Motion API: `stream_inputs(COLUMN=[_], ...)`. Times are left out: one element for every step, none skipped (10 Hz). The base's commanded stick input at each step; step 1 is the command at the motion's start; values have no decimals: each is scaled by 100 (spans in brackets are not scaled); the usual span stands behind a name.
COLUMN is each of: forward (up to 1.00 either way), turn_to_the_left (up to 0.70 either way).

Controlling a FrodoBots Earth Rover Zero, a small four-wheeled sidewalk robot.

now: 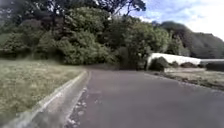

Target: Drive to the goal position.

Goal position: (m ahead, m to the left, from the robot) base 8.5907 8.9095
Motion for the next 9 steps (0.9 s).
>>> stream_inputs(forward=[60, 60, 60, 60, 60, 60, 60, 59, 58], turn_to_the_left=[0, 0, 0, 0, 0, 0, 0, 0, 0])
